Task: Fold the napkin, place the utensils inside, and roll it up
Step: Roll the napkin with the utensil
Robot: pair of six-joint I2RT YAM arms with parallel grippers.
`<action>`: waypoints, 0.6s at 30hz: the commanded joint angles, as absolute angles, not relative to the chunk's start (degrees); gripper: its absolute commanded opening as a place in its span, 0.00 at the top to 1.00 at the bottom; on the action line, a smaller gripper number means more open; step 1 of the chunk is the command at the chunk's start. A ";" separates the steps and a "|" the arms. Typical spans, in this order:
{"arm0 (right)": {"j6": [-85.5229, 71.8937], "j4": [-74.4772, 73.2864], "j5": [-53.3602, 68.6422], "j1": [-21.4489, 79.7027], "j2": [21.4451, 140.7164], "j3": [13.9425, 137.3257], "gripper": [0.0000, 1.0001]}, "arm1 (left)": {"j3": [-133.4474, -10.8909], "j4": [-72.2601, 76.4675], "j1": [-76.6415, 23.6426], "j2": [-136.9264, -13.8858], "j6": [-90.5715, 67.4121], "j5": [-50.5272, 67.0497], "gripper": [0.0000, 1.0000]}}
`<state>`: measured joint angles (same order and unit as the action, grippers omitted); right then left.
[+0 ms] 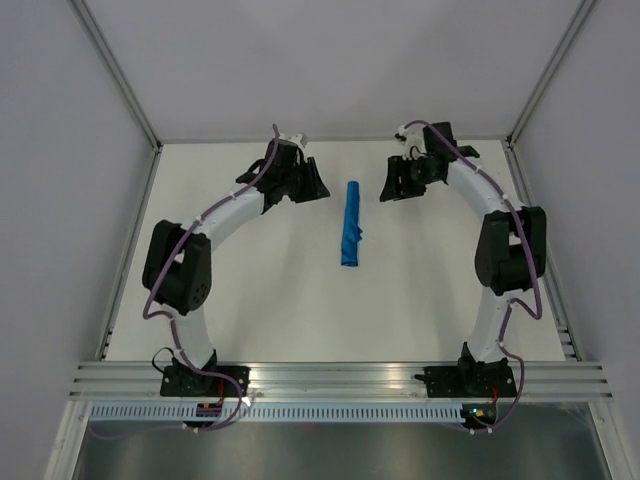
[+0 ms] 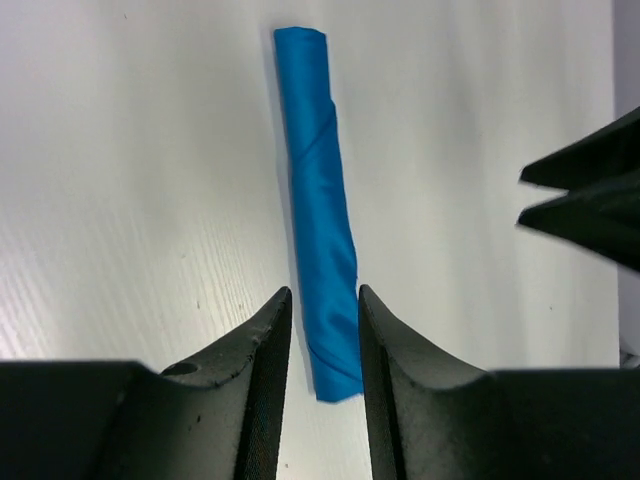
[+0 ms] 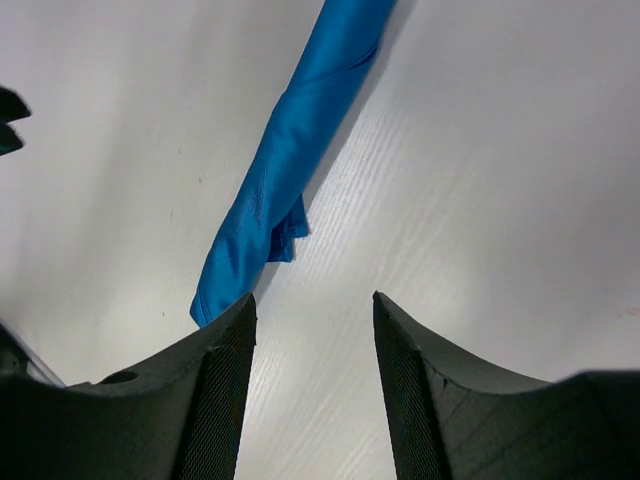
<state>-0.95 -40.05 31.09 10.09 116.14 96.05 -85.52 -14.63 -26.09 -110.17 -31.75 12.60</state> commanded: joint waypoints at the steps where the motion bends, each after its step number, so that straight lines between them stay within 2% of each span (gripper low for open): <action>1: -1.23 -34.20 28.66 6.52 105.31 92.73 0.44 | -80.10 -14.59 -25.84 -100.13 -27.60 13.98 0.62; 10: 2.81 -27.95 24.44 -2.17 84.39 76.92 0.40 | -62.94 -16.00 -25.75 -79.22 -24.70 14.76 0.59; 14: 4.83 -26.55 22.42 -3.95 76.31 70.07 0.40 | -60.29 -18.19 -25.75 -73.92 -23.29 14.33 0.58; 18: 5.80 -25.75 21.27 -4.48 73.13 67.94 0.40 | -60.47 -19.86 -25.66 -71.19 -22.50 14.41 0.57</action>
